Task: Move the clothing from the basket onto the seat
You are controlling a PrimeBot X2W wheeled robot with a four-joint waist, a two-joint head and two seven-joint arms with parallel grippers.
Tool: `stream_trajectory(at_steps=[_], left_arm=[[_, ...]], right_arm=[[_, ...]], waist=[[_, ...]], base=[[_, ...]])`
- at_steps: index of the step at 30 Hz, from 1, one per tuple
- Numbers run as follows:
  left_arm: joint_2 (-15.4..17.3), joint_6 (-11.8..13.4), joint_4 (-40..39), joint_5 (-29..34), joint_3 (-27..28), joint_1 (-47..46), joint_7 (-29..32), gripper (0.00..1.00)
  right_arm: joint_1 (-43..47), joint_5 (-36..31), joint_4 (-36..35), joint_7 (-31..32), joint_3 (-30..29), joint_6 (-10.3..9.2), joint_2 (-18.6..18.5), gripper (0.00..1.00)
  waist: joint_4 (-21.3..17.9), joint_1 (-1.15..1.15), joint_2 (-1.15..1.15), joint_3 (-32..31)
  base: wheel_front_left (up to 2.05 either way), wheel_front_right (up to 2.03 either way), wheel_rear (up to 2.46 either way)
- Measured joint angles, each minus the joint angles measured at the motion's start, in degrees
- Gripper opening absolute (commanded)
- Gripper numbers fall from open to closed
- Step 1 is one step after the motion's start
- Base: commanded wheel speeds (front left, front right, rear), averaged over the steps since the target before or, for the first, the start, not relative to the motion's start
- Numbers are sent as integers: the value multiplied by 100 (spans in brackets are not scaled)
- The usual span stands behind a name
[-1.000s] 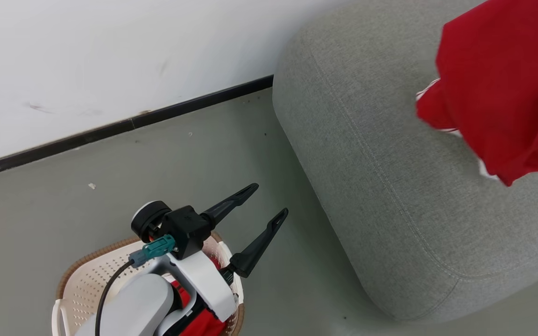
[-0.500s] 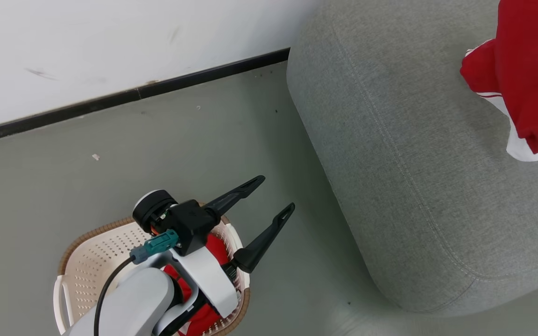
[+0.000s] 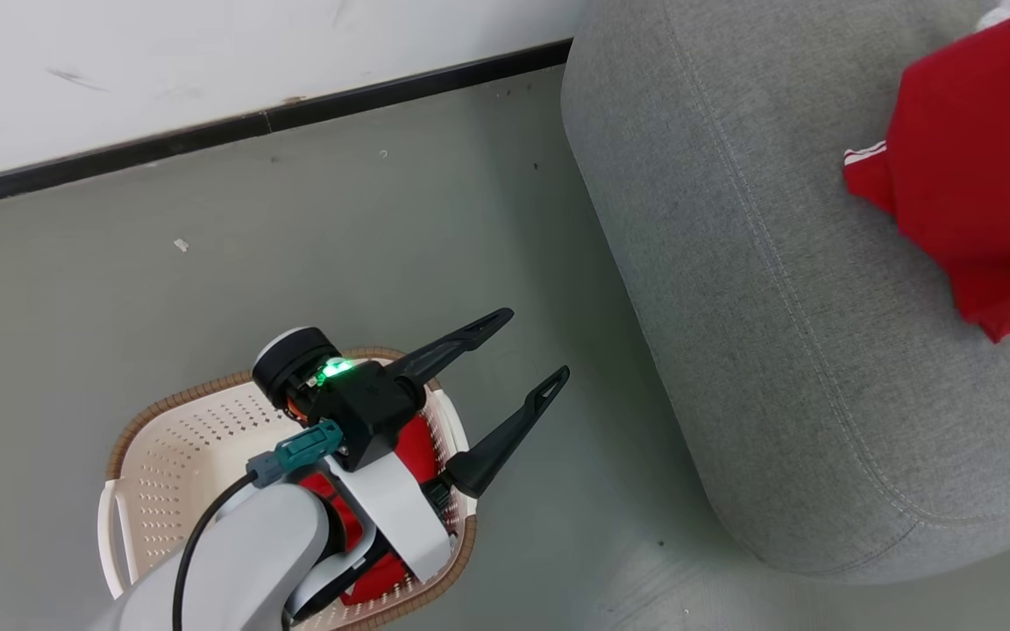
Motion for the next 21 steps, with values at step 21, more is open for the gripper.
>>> stream_trajectory(at_steps=[21], left_arm=[[85, -1, 9, -10, -53, -86, -10, 100]], right_arm=[[613, -52, 1371, 183, 645, 0, 249, 26]], waist=[[-81, 0, 0, 95]], base=[[0, 0, 0]])
